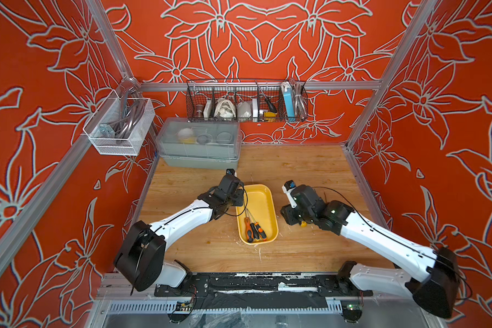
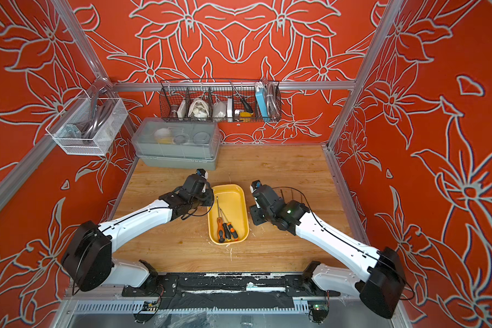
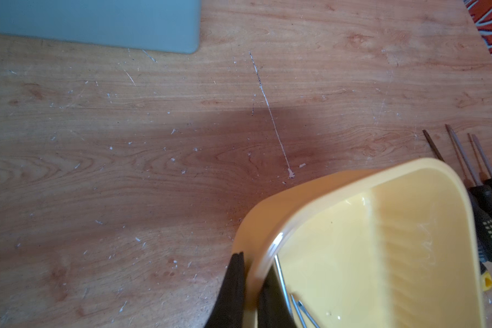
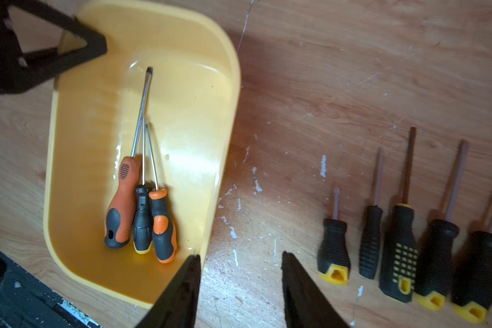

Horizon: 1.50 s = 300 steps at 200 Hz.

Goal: Take out the screwdriver from the storage box
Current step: Pick up the screwdriver from the storage box.

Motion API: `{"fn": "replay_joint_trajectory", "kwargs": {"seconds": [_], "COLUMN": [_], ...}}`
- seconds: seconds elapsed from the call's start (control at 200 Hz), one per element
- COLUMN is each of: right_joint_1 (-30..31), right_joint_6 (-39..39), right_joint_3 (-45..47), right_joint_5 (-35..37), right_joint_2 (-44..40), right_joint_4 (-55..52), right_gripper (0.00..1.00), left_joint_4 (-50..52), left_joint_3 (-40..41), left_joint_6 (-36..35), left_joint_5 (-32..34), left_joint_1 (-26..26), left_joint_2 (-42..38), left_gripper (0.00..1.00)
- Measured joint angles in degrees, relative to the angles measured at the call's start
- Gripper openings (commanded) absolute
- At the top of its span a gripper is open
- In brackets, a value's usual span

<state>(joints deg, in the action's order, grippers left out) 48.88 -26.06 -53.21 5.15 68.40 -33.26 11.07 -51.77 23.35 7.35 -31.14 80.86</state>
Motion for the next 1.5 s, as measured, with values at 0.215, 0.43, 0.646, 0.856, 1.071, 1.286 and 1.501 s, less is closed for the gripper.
{"fn": "replay_joint_trajectory", "kwargs": {"seconds": [0.215, 0.43, 0.646, 0.856, 1.071, 1.286, 1.501], "right_joint_1": [4.98, 7.96, 9.92, 10.29, 10.6, 10.86, 10.95], "right_joint_6": [-3.32, -4.59, -4.76, -4.76, -4.76, -4.59, -4.13], "right_joint_3": [-1.27, -4.85, -6.01, -6.21, -6.21, -6.43, -7.87], "right_joint_5": [1.07, 1.09, 1.25, 1.2, 0.79, 0.55, 0.7], "right_joint_2": [8.72, 13.4, 17.09, 22.25, 26.03, 27.63, 30.8], "right_joint_4": [4.04, 7.56, 8.48, 8.5, 8.61, 8.68, 7.74], "right_gripper": [0.57, 0.57, 0.53, 0.52, 0.5, 0.39, 0.25], "left_joint_4": [0.07, 0.07, 0.07, 0.09, 0.11, 0.15, 0.35], "left_joint_3": [-0.02, -0.02, -0.02, 0.0, 0.0, -0.02, 0.0], "left_joint_6": [0.0, 0.0, 0.0, 0.0, 0.0, 0.02, -0.2], "left_joint_5": [0.0, -0.02, 0.0, -0.02, 0.0, 0.0, 0.28], "left_joint_1": [0.0, 0.0, 0.0, 0.0, 0.0, 0.0, 0.0], "left_joint_2": [0.0, -0.02, 0.0, 0.0, 0.0, 0.0, 0.0], "left_gripper": [0.0, 0.0, 0.0, 0.0, 0.0, 0.0, 0.0]}}
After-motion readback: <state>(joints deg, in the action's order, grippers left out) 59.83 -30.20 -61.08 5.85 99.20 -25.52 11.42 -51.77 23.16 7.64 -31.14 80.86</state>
